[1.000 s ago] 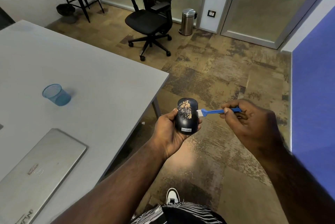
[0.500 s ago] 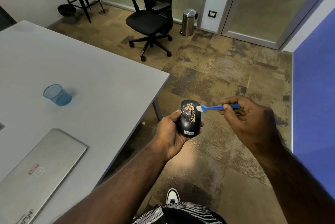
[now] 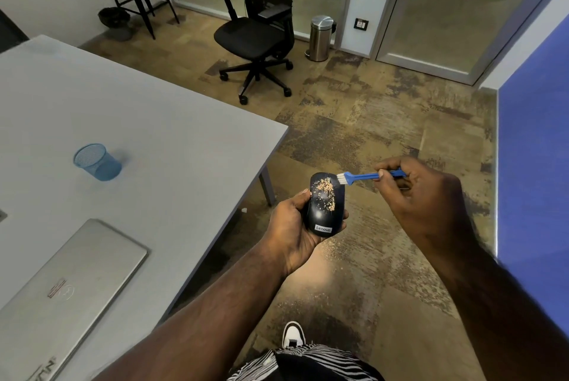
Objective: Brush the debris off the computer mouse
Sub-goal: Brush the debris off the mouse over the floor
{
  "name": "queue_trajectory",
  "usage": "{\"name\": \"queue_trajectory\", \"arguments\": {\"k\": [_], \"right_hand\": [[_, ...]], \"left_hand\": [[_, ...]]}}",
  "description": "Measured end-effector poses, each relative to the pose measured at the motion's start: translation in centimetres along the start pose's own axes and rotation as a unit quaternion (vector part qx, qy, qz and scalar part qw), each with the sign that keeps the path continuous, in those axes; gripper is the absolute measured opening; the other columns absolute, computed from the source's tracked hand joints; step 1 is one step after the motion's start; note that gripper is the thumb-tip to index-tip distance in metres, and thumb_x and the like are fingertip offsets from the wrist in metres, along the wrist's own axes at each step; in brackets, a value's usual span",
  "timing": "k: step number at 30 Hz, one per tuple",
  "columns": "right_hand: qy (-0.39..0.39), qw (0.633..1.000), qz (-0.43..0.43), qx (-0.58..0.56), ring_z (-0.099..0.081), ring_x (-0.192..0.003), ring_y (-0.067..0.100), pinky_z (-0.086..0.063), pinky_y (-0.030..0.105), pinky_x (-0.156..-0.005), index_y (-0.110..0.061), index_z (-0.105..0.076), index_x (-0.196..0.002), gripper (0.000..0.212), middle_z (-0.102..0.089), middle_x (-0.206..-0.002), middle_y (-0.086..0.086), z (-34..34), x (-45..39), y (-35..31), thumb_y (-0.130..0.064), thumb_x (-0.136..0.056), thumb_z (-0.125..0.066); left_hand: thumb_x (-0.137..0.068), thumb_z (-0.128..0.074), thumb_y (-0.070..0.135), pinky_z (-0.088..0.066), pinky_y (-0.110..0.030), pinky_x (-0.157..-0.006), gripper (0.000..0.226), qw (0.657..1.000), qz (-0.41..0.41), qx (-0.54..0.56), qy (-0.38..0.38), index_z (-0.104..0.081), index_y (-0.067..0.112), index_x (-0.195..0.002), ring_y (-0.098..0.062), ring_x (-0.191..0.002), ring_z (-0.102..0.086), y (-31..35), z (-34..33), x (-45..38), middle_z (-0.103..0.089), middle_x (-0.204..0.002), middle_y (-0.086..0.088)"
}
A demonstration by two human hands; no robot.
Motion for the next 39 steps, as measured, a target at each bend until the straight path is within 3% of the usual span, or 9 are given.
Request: {"name": "queue_trajectory", "arguments": {"k": [2,5,13,18,24,28,31,35,39], "right_hand": [[0.003,1.000,0.007,-0.012,-0.064,-0.057,0.001,-0.046,0.006,-0.051,-0.014,-0.073,-0.103,0.013,-0.068,-0.073,-0.005,0.3,0.0,-0.2,-0.014,-0.091,-0.067],[-0.004,0.999,0.020,-0.034,-0.066,-0.074,-0.006,-0.045,0.002,-0.052,-0.015,-0.072,-0.101,0.013,-0.065,-0.073,-0.013,0.6,0.3,-0.8,-0.012,-0.089,-0.067],[-0.060,0.996,0.031,-0.054,-0.062,-0.064,-0.013,-0.039,-0.001,-0.052,-0.012,-0.074,-0.096,0.015,-0.060,-0.074,-0.026,-0.9,2.0,-1.0,-0.003,-0.084,-0.072],[-0.010,1.000,0.002,-0.014,-0.063,-0.059,-0.005,-0.043,0.003,-0.048,-0.013,-0.073,-0.101,0.012,-0.063,-0.068,-0.013,0.0,1.4,0.5,-0.012,-0.089,-0.069],[0.017,1.000,-0.015,0.008,-0.068,-0.063,0.008,-0.057,0.025,-0.052,-0.014,-0.072,-0.104,0.014,-0.072,-0.078,-0.001,0.3,0.4,1.7,-0.014,-0.092,-0.066],[0.013,0.998,-0.008,-0.060,-0.067,-0.069,-0.007,-0.047,0.004,-0.052,-0.014,-0.072,-0.101,0.014,-0.066,-0.078,-0.016,0.6,0.7,0.9,-0.011,-0.089,-0.067],[-0.019,0.997,-0.002,-0.076,-0.066,-0.067,-0.008,-0.043,0.001,-0.048,-0.013,-0.072,-0.098,0.014,-0.065,-0.077,-0.018,-0.4,1.2,0.3,-0.007,-0.087,-0.068],[0.018,0.999,-0.025,-0.021,-0.065,-0.055,0.004,-0.048,0.012,-0.045,-0.013,-0.073,-0.101,0.012,-0.068,-0.072,-0.008,0.0,0.7,1.3,-0.011,-0.090,-0.068],[0.036,0.998,-0.036,-0.032,-0.069,-0.060,0.007,-0.053,0.023,-0.049,-0.017,-0.072,-0.103,0.013,-0.071,-0.076,-0.007,0.6,0.4,2.0,-0.015,-0.091,-0.066]], "left_hand": [[-0.100,-0.034,0.026,-0.057,-0.041,-0.075,0.041,1.000,-0.001,0.003,0.000,-0.062,-0.002,-0.113,-0.038,-0.087,-0.066,0.0,0.0,-0.1,-0.066,-0.104,-0.026],[-0.100,-0.033,0.026,-0.056,-0.042,-0.077,0.042,1.000,-0.001,0.009,-0.001,-0.062,-0.001,-0.114,-0.037,-0.087,-0.065,0.2,0.0,-0.2,-0.065,-0.107,-0.027],[-0.101,-0.036,0.026,-0.057,-0.042,-0.074,0.040,0.999,0.001,0.034,0.017,-0.060,0.000,-0.119,-0.041,-0.102,-0.061,0.3,0.3,-0.5,-0.061,-0.126,-0.026],[-0.101,-0.033,0.028,-0.057,-0.041,-0.076,0.043,1.000,0.007,0.026,0.004,-0.061,-0.001,-0.115,-0.037,-0.087,-0.065,0.1,0.1,-0.6,-0.064,-0.112,-0.028],[-0.100,-0.034,0.027,-0.058,-0.041,-0.073,0.040,1.000,0.011,0.023,-0.001,-0.062,-0.001,-0.112,-0.039,-0.088,-0.066,0.1,-0.1,-0.5,-0.068,-0.104,-0.027],[-0.101,-0.031,0.027,-0.057,-0.041,-0.075,0.043,1.000,0.010,0.026,0.000,-0.061,-0.002,-0.113,-0.037,-0.087,-0.066,0.3,-0.1,-0.5,-0.068,-0.102,-0.026],[-0.102,-0.030,0.028,-0.057,-0.040,-0.074,0.045,0.999,0.014,0.034,-0.001,-0.059,-0.004,-0.117,-0.038,-0.086,-0.066,0.3,-0.2,-0.5,-0.068,-0.105,-0.027],[-0.102,-0.031,0.028,-0.057,-0.041,-0.075,0.044,1.000,0.015,0.026,-0.001,-0.060,-0.003,-0.114,-0.039,-0.088,-0.066,0.1,-0.2,-0.4,-0.069,-0.102,-0.027],[-0.100,-0.033,0.026,-0.058,-0.041,-0.073,0.043,0.999,0.017,0.029,0.000,-0.058,-0.004,-0.119,-0.039,-0.087,-0.066,0.0,-0.3,-0.3,-0.066,-0.106,-0.028]]}}
Point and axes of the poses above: each hand's wrist, its own x-axis away from the middle knuckle, its own z-axis out of the back of the hand, y = z × x, the point moved 10 cm from there along -x, towards the middle knuckle
